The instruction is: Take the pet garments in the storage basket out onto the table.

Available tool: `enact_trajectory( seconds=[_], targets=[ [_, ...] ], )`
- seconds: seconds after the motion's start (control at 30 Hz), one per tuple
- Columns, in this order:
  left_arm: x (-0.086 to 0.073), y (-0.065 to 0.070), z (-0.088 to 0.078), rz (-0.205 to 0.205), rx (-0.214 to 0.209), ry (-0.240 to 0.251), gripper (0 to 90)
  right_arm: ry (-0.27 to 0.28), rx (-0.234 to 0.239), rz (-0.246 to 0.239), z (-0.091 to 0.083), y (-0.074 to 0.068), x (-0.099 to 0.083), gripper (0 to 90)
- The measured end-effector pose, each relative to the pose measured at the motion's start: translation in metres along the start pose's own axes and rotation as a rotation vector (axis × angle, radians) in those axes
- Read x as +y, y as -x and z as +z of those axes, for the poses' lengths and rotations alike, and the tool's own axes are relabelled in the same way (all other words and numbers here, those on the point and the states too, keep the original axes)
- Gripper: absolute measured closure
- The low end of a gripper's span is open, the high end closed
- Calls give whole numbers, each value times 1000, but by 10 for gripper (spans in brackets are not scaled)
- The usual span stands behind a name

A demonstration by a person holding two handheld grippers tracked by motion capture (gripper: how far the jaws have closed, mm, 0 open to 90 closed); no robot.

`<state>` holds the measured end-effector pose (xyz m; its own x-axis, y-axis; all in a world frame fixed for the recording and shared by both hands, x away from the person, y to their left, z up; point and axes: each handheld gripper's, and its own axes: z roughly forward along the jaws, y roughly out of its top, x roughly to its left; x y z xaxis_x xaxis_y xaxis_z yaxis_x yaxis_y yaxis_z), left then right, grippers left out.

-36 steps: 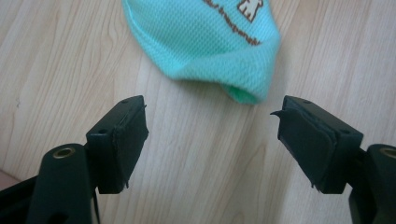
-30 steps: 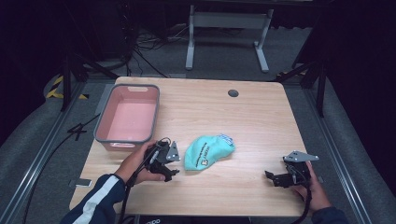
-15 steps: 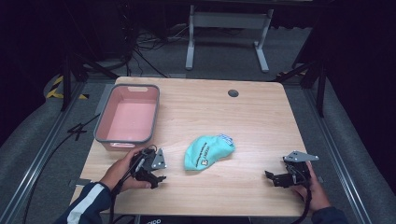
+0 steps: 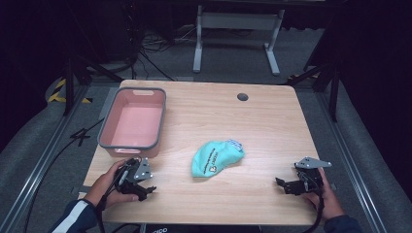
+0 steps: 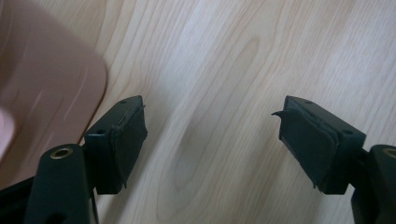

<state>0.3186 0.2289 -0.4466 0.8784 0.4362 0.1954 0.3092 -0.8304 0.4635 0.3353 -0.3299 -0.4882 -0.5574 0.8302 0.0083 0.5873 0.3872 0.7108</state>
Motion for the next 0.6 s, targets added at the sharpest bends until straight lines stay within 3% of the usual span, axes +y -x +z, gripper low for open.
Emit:
enact_trajectory(
  seconds=[0.23,0.4,0.6],
  targets=[
    [-26,-3,-5,-51,-6,1,232,0,-1,1,0,0,0,6],
    [-48,-6,-9,-110,-8,37,216,0,-2,2,0,0,0,6],
    [-82,-12,-13,-251,-56,141,189,0,-4,5,0,-1,0,6]
  ],
)
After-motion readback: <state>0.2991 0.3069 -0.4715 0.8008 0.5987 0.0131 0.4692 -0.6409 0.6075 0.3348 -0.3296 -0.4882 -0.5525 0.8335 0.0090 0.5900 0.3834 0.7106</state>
